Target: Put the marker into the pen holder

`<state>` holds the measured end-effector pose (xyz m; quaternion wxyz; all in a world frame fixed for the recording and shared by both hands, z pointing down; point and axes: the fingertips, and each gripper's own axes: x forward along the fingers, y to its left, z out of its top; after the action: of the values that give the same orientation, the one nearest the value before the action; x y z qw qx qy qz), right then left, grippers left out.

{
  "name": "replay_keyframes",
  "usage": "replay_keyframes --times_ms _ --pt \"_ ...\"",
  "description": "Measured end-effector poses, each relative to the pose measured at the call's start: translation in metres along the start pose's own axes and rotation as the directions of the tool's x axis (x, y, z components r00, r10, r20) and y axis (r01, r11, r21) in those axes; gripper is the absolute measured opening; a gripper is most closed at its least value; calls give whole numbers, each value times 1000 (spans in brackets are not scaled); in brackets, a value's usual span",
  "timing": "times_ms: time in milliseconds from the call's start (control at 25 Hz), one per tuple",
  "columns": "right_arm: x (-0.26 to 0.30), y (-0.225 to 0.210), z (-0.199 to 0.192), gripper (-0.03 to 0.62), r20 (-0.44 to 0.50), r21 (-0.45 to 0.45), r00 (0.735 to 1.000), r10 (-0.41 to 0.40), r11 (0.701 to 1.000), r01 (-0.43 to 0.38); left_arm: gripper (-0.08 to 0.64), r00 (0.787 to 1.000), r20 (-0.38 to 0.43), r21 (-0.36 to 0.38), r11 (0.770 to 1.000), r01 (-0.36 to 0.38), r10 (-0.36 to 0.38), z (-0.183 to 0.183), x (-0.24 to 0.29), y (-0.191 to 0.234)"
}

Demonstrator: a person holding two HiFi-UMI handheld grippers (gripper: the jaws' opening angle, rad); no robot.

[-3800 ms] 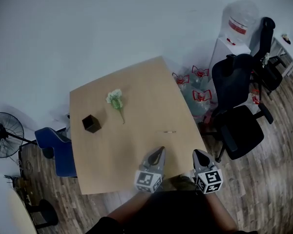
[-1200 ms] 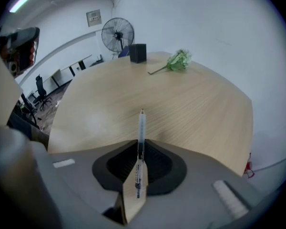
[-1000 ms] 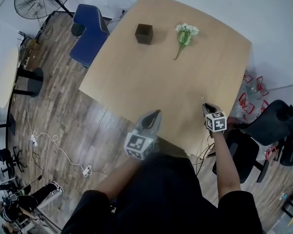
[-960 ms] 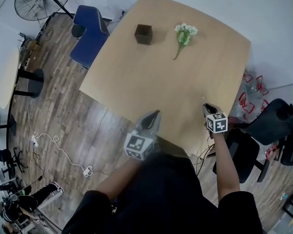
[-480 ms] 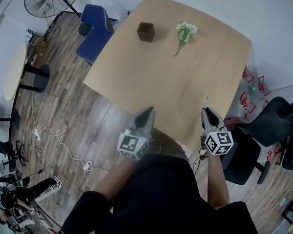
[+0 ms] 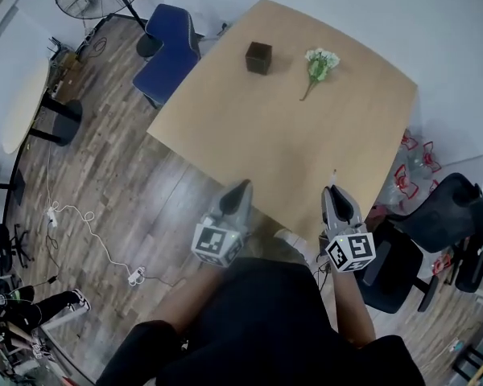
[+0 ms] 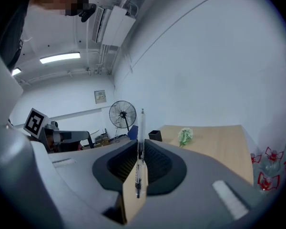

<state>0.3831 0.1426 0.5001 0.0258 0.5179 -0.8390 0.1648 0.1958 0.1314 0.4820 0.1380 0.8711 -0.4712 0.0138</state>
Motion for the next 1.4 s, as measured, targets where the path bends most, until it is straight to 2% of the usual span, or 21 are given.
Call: replay_keyframes --times_ms 280,680,920,1120,1400 --pt "82 105 -1 46 -29 -34 999 18 999 -19 3 1000 15 21 1000 3 -4 19 -54 92" --pt "205 262 7 46 -23 -105 997 71 992 -73 3 997 75 -20 1000 -16 17 58 -129 254" --pt "256 340 1 46 -24 -160 997 73 984 -76 3 995 104 -48 999 0 5 76 -168 329" --pt "279 378 -2 46 -42 -183 997 63 981 -70 3 993 121 -57 998 -1 8 86 -191 367" --pt "298 389 -8 46 -69 -199 996 64 977 -77 3 987 145 -92 994 -53 66 91 -196 398"
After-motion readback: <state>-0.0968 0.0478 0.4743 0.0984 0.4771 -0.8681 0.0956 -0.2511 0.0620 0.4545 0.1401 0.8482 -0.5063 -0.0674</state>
